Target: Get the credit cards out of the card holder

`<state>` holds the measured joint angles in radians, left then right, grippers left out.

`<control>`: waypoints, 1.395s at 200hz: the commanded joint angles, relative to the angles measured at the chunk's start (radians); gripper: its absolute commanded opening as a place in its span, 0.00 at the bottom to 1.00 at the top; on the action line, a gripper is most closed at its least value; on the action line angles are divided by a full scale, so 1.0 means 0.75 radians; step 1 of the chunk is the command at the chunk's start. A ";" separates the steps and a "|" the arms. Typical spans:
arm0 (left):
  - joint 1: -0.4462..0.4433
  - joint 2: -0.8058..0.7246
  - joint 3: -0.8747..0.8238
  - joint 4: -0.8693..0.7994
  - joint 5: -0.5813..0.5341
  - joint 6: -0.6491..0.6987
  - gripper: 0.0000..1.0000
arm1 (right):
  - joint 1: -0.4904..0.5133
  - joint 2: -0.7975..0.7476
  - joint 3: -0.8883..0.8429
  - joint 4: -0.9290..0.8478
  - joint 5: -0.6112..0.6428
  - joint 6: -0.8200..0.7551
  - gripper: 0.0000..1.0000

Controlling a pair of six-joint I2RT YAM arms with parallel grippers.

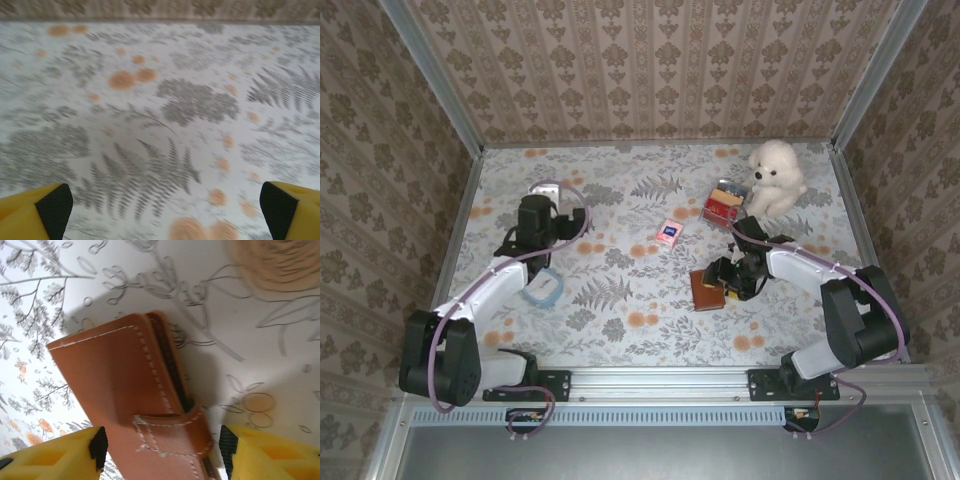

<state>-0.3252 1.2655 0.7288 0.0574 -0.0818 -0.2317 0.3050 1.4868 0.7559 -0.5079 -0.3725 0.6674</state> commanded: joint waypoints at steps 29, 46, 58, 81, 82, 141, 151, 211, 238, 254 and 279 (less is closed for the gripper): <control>-0.165 -0.020 -0.073 -0.098 0.312 -0.473 0.98 | 0.115 0.052 -0.029 0.173 -0.140 0.072 0.55; -0.246 -0.014 -0.119 -0.063 0.387 -0.598 0.95 | 0.175 0.090 -0.005 0.220 -0.151 0.095 0.54; -0.289 -0.001 -0.150 -0.038 0.424 -0.676 0.91 | 0.213 0.116 0.019 0.241 -0.151 0.097 0.54; -0.374 0.042 -0.194 0.028 0.487 -0.795 0.84 | 0.239 0.131 0.062 0.196 -0.075 0.086 0.53; -0.377 0.045 -0.194 0.030 0.490 -0.800 0.84 | 0.239 0.131 0.063 0.193 -0.068 0.086 0.53; -0.512 0.273 -0.153 0.173 0.654 -0.922 0.78 | 0.214 0.055 0.066 0.176 0.087 0.075 0.59; -0.531 0.318 -0.130 0.186 0.665 -0.941 0.74 | 0.207 0.068 0.079 0.178 0.091 0.074 0.57; -0.599 0.505 -0.030 0.276 0.755 -1.021 0.58 | 0.201 0.146 0.095 0.265 0.020 0.063 0.41; -0.602 0.559 -0.030 0.326 0.781 -1.073 0.54 | 0.201 0.173 0.093 0.302 -0.035 0.047 0.40; -0.601 0.587 -0.033 0.326 0.791 -1.093 0.54 | 0.201 0.193 0.090 0.325 -0.062 0.047 0.40; -0.596 0.637 -0.041 0.398 0.840 -1.137 0.50 | 0.201 0.224 0.086 0.357 -0.100 0.044 0.38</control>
<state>-0.7700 1.7000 0.6910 0.3004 0.4911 -1.0313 0.4587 1.6222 0.8070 -0.2676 -0.4023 0.7101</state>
